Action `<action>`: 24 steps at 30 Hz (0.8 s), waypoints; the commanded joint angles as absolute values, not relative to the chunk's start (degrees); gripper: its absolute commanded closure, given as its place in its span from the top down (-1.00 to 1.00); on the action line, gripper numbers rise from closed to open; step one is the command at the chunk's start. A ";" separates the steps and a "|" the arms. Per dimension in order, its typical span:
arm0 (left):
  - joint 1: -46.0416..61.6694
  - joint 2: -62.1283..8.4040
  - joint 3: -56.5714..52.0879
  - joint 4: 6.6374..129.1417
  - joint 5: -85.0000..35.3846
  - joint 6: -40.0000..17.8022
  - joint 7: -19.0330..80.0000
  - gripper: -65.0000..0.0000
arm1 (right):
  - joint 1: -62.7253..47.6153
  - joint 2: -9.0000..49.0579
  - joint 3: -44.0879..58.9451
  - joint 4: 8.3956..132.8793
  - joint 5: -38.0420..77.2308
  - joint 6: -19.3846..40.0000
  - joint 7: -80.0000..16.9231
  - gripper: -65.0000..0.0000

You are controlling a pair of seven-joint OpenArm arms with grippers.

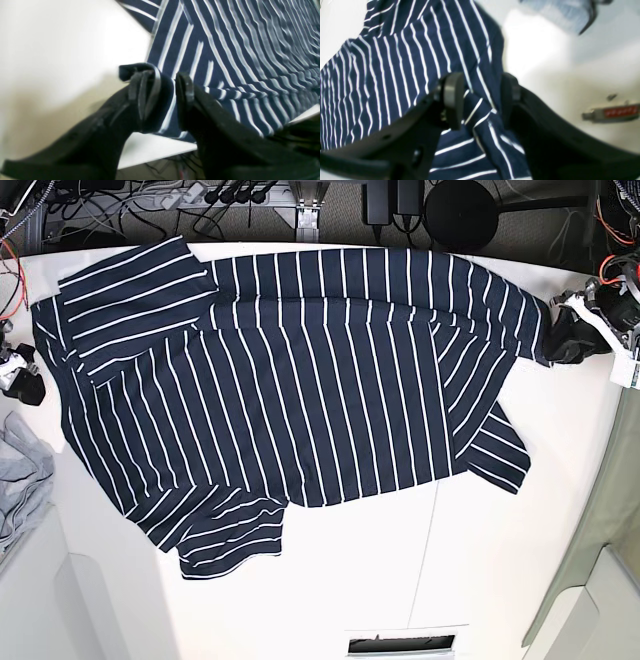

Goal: Layout the t-shirt on the table in an organized manner, then fold the t-shirt properly
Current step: 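Pull the shirt edge with the left gripper away from the right gripper, then grasp the shirt hem with both grippers and lift it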

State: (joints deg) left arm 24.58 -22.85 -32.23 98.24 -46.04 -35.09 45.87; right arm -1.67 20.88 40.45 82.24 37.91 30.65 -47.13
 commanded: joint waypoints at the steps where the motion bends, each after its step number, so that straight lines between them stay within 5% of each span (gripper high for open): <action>1: 24.62 -23.83 -32.71 99.04 -46.00 -34.63 44.97 -0.27 | -0.89 22.06 40.91 83.13 38.92 30.87 -45.80 -0.25; 8: 21.67 -23.81 -32.60 99.04 -44.58 -34.41 40.07 -0.25 | 1.54 22.02 36.36 81.80 37.69 30.87 -42.81 -0.25; 13: 16.01 -23.83 -27.07 97.69 -39.64 -32.10 39.33 0.00 | 4.43 21.71 28.95 78.43 32.27 30.63 -38.54 -0.25; 24: 1.21 -23.83 -9.61 76.12 -25.06 -24.93 33.43 0.02 | 11.42 20.78 21.23 68.60 28.29 30.22 -37.21 -0.25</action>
